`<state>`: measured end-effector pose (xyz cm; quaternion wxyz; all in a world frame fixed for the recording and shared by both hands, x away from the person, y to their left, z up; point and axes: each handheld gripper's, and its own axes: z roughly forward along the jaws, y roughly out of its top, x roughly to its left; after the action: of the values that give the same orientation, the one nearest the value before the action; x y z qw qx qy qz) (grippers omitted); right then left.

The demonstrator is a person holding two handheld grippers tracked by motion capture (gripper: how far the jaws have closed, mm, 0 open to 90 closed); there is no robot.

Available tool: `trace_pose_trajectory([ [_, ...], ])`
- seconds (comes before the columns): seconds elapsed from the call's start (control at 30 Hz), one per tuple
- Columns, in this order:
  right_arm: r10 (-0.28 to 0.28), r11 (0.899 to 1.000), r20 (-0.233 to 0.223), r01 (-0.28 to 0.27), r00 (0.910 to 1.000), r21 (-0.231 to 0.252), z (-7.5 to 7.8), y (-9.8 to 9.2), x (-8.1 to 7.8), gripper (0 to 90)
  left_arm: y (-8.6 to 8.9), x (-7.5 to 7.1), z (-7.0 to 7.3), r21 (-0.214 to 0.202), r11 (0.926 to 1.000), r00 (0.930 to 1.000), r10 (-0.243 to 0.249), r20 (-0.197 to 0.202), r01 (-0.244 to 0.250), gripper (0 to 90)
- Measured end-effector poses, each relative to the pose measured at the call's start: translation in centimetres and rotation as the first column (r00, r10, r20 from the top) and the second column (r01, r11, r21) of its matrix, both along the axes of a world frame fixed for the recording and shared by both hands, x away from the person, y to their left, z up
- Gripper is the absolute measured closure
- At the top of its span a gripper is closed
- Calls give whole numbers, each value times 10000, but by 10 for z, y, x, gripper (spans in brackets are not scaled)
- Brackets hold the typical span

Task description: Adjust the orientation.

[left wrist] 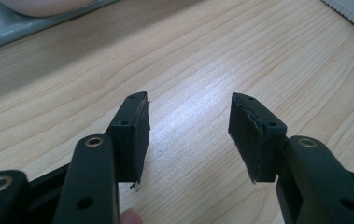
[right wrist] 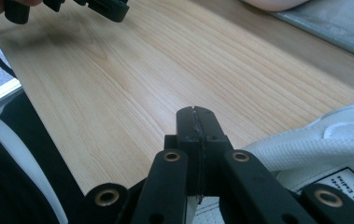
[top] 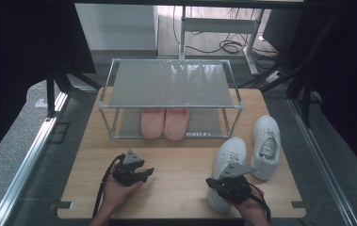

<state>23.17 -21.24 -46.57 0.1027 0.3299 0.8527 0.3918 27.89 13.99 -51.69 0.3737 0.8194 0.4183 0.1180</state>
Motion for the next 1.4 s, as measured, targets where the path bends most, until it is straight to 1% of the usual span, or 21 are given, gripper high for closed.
trace_pose_trajectory([
  [0.23, -97, 9994, 55, 99, 9999, -338, 1, -1, -1, 900, 0, 0, 0, 16, 10000, 10000, 22, -6, -22, 489],
  [0.3, -78, 9994, 37, 79, 10000, -349, 0, -2, -2, 900, 1, 0, 0, 20, 10000, 10000, 27, -9, -27, 489],
  [0.37, -116, 9996, 25, 117, 9999, -242, 0, -3, -3, 900, 1, 0, -1, 24, 10000, 10000, 40, -31, -40, 489],
  [0.57, -94, 9997, -71, 92, 9999, -232, 0, -7, -5, 900, 1, 0, -2, 17, 10000, 10000, 30, -39, -30, 489],
  [0.8, -137, 9997, -114, 135, 9998, -189, 0, -17, -14, 900, 0, 0, -2, 57, 10000, 10000, 7, -88, -6, 490],
  [0.87, -219, 9997, -80, 218, 9997, -114, 1, -23, -17, 900, -1, 0, -3, 79, 10000, 10000, -23, -92, 23, 490],
  [1.0, -410, 9992, -92, 410, 9991, -3, 3, -34, -19, 900, -1, 0, -4, 83, 10000, 9999, 1, -130, 0, 490],
  [1.03, -659, 9964, -50, 655, 9978, -547, 2, -36, -18, 900, -1, 0, -4, 100, 9999, 9999, -8, -153, 10, 490],
  [1.07, -970, 9866, 107, 976, 9952, -1306, -1, -39, -18, 900, -1, 1, -5, 107, 9999, 9999, -7, -164, 9, 490],
  [1.1, -950, 9914, -226, 925, 9952, -928, -3, -44, -17, 900, -1, 1, -5, 118, 9999, 9998, -12, -174, 14, 490],
  [1.13, -894, 9947, -345, 875, 9954, -543, -5, -49, -18, 900, -1, 1, -6, 112, 9999, 9998, -4, -180, 6, 490],
  [1.2, -1257, 9896, -255, 1236, 9917, -740, -8, -55, -19, 900, -2, 2, -7, 126, 9999, 9998, -19, -217, 22, 490],
  [1.27, -1389, 9887, -237, 1373, 9900, -596, -6, -59, -18, 900, -4, 2, -7, 171, 9998, 9997, -63, -232, 67, 490],
  [1.37, -1507, 9867, -151, 1495, 9885, -630, -3, -62, -17, 900, -5, 1, -6, 145, 9999, 9997, -84, -209, 87, 490],
  [1.4, -1531, 9858, -124, 1519, 9881, -712, -3, -62, -16, 900, -4, 1, -6, 135, 9999, 9998, -77, -204, 80, 490],
])
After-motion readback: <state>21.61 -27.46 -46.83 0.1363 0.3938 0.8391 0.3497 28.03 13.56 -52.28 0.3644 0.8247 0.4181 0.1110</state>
